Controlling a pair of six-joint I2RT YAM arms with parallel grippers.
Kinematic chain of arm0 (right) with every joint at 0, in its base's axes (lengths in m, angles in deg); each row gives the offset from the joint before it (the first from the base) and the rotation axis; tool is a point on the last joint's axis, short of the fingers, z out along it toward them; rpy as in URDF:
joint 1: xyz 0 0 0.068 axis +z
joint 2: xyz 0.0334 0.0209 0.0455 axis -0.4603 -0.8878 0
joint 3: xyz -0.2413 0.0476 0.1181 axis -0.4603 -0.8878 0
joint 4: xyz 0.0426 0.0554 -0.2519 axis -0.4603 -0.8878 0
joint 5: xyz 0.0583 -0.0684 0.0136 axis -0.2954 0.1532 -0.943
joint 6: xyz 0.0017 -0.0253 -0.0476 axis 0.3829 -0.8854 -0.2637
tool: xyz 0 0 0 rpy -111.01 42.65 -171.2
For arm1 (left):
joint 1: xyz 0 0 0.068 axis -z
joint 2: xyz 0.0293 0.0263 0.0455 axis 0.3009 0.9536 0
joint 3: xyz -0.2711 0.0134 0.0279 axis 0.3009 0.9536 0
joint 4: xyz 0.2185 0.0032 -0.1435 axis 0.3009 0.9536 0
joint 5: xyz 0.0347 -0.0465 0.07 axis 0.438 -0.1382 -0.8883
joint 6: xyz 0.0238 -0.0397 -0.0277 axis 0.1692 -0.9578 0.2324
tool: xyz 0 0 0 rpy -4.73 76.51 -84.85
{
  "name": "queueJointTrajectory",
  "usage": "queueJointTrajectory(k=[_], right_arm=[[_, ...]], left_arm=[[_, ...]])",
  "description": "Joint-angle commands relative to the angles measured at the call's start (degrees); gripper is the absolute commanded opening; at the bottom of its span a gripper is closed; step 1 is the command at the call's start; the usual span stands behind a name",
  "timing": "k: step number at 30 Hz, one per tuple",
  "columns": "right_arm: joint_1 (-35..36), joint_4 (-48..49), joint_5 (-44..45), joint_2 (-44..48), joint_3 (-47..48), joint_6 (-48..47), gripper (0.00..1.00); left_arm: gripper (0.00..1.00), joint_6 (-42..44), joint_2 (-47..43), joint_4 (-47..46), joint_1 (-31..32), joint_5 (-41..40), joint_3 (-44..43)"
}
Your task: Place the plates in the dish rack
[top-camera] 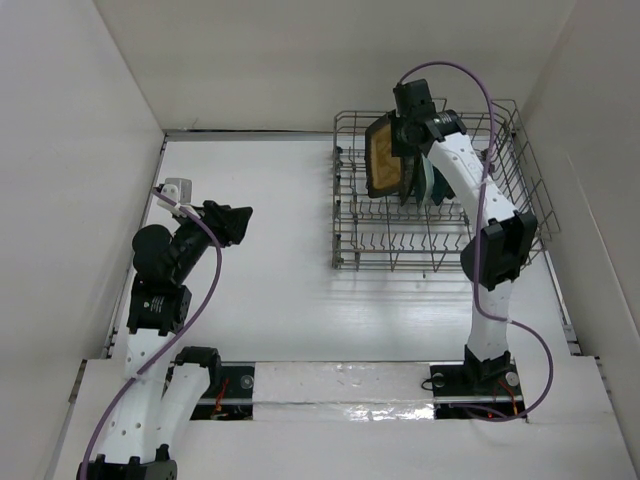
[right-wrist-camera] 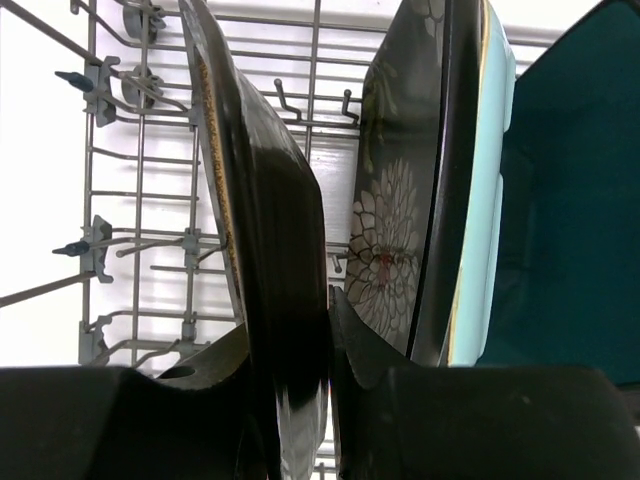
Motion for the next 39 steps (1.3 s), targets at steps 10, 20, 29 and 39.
queueJointTrajectory(k=[10,20,29,39], right_arm=[[3.15,7.36,9.26,9.92,-5.31,8.29,0.0],[3.15,4.12,9.89,5.65,-2.78,7.26,0.0],[3.68,-1.78,13.31,-2.19,6.63,5.32,0.0],[4.3,0.06,12.44,-5.53,9.52,4.7,0.34]], left_arm=[[0.56,-0.06,0.16,-1.58,0.21,0.53,-0.1],[0.56,-0.14,0.33,-1.67,0.21,0.88,-0.1],[0.56,-0.06,0.77,-1.31,0.21,0.88,-0.28],[0.56,-0.05,1.39,-1.23,0.21,0.71,-0.28]])
